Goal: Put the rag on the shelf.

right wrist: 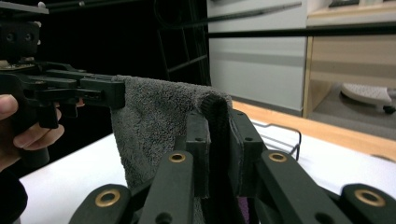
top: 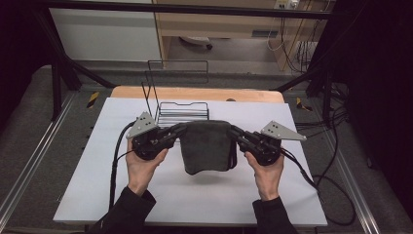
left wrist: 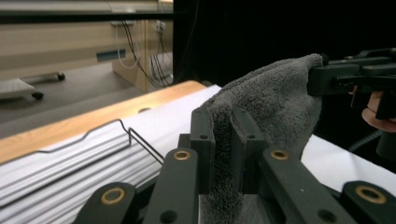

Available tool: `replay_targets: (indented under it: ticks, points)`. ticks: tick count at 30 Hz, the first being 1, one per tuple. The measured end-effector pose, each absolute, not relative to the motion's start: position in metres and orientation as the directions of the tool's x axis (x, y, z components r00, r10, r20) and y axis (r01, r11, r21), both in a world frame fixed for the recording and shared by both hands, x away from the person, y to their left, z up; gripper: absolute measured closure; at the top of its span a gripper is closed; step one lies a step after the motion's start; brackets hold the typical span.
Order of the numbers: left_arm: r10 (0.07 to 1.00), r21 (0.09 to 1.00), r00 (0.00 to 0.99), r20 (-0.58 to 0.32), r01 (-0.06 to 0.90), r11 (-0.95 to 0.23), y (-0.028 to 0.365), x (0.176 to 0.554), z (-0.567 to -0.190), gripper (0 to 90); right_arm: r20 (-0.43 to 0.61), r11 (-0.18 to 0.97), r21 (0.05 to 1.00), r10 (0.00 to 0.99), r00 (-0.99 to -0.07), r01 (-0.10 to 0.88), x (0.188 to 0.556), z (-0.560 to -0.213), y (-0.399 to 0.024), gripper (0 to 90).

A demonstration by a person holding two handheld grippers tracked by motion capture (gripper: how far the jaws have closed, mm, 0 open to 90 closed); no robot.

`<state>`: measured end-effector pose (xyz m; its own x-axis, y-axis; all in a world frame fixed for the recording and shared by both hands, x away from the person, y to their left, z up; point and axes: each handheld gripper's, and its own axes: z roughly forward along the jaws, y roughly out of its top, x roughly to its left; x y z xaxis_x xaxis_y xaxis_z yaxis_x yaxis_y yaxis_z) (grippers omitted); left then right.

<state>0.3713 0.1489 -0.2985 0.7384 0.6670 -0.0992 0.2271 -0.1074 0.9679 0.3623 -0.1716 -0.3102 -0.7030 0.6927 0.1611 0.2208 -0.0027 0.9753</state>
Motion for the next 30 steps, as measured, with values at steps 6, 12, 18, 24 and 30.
replay_targets:
  ticks: [6, 12, 18, 24, 30]
  points:
    - [0.674, 0.978, 0.732, -0.099, 0.197, -0.071, 0.154, 0.371, -0.291, 80.8, 0.150, -0.026, 0.983, 0.691, -0.707, 0.183, 0.361, -0.301, -0.167, 80.7]
    - [0.680, 0.984, 0.727, -0.096, 0.171, -0.044, 0.158, 0.369, -0.284, 80.9, 0.126, -0.030, 0.989, 0.692, -0.711, 0.146, 0.362, -0.291, -0.161, 80.7]
    - [0.695, 0.992, 0.714, -0.088, 0.128, -0.007, 0.164, 0.369, -0.269, 81.0, 0.108, -0.039, 0.993, 0.687, -0.718, 0.112, 0.363, -0.279, -0.153, 80.7]
    - [0.701, 0.994, 0.707, -0.092, 0.110, 0.020, 0.168, 0.370, -0.260, 81.1, 0.090, -0.055, 0.996, 0.694, -0.714, 0.073, 0.364, -0.267, -0.146, 80.8]
    - [0.705, 0.994, 0.701, -0.107, 0.091, 0.060, 0.176, 0.373, -0.249, 81.1, 0.083, -0.075, 0.996, 0.695, -0.714, 0.043, 0.370, -0.256, -0.139, 80.8]
